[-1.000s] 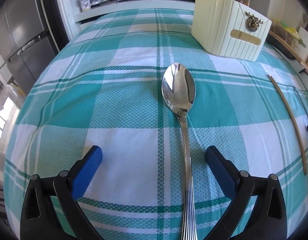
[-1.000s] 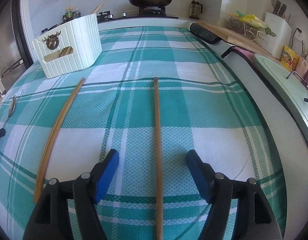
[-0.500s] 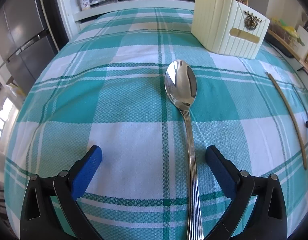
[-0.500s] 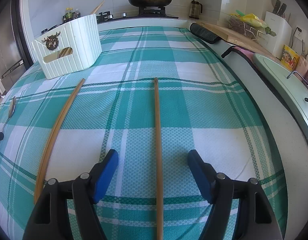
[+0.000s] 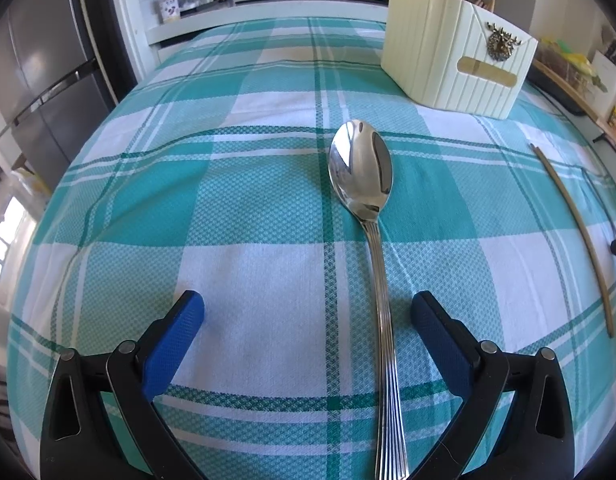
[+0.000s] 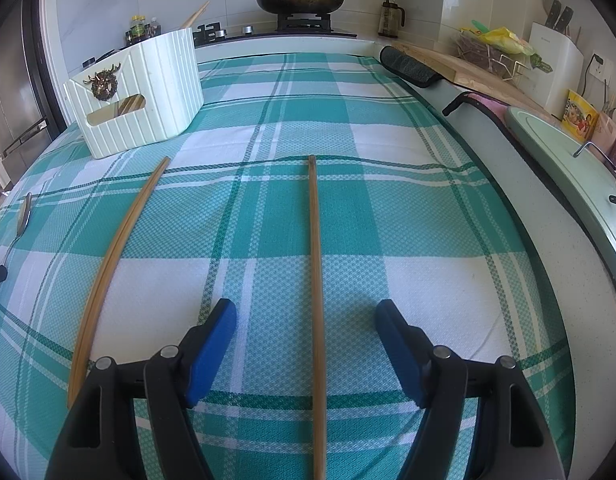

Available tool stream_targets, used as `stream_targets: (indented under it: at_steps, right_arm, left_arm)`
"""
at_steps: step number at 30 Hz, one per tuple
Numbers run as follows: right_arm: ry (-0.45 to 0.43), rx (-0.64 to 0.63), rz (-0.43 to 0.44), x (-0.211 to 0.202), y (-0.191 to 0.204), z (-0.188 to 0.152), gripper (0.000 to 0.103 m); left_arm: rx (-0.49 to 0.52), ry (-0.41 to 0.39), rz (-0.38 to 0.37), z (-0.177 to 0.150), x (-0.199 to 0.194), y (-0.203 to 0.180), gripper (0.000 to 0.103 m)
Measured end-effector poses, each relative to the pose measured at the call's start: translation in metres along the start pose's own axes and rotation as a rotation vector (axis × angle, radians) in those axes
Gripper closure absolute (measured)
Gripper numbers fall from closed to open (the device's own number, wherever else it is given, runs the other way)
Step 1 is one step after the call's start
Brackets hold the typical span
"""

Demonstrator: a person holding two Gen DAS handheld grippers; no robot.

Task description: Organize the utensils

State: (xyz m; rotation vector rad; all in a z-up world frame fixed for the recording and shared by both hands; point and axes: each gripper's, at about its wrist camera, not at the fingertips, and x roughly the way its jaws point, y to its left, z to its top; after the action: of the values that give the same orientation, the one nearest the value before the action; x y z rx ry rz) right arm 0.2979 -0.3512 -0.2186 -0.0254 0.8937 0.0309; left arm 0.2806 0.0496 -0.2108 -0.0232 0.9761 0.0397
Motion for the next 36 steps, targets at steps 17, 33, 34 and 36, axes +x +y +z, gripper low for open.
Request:
stream_targets:
  at_steps: [17, 33, 34, 36]
  right_arm:
    - [0.225, -0.164, 0.092, 0.008, -0.006, 0.021, 0.027]
    - [0.154, 0.035, 0.103, 0.065, -0.020, 0.105, 0.097]
    - [0.141, 0.044, 0.116, 0.059, -0.019, 0.105, 0.097]
    - [0.089, 0.040, 0.150, 0.038, -0.013, 0.103, 0.097]
  left_arm:
    - [0.065, 0.094, -0.025, 0.035, 0.019, -0.024, 0.000]
    - [0.095, 0.021, -0.080, 0.073, 0.028, -0.037, 0.062]
    - [0.089, 0.023, -0.087, 0.072, 0.026, -0.034, 0.062]
    - [0.068, -0.001, -0.105, 0.070, 0.012, -0.027, 0.062]
